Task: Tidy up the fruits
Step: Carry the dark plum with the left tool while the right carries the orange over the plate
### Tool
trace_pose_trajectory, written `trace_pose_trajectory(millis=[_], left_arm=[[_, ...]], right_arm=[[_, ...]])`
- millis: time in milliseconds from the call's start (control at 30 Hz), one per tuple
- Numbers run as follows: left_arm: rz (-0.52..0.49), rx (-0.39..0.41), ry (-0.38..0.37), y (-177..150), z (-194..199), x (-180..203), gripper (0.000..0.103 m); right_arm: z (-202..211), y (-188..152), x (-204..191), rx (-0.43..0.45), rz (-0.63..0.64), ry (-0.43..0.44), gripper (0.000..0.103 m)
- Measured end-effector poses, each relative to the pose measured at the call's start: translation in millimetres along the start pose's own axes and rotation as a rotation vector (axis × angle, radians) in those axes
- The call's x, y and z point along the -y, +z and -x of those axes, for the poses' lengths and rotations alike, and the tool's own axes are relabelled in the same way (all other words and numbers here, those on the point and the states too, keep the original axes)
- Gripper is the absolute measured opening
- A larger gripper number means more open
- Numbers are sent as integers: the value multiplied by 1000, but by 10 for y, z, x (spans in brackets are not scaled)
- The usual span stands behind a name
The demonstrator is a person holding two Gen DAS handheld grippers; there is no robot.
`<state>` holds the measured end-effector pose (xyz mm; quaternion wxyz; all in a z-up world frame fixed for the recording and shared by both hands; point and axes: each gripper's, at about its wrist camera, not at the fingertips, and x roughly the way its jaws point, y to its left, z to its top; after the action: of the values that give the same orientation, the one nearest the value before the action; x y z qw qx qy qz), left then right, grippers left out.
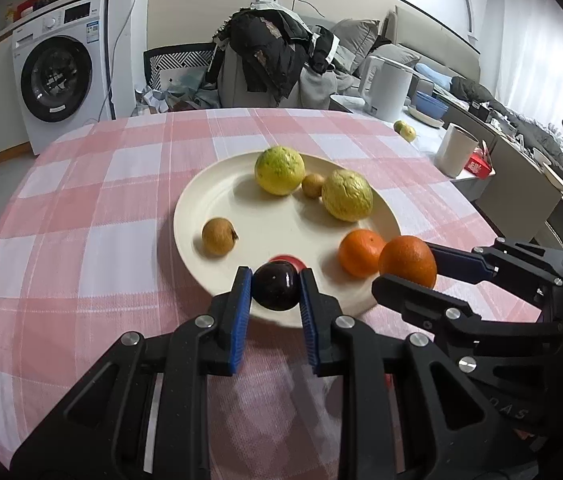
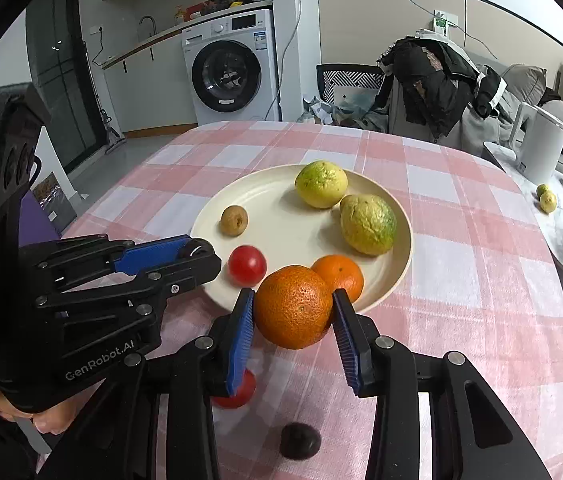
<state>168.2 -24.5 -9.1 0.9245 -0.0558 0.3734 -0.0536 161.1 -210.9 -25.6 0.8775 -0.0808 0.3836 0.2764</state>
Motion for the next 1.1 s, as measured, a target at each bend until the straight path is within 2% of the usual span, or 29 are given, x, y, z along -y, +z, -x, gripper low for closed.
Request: trace_pose_trajectory(millis=[500,1100], left_arm=[[9,10,18,170,-165,-27,21],[-8,1,39,261,-308,-50,21]], right_arm=[[-140,119,182,-3,-52,2,39],[-282,234,214,-11,-53,-12,39]])
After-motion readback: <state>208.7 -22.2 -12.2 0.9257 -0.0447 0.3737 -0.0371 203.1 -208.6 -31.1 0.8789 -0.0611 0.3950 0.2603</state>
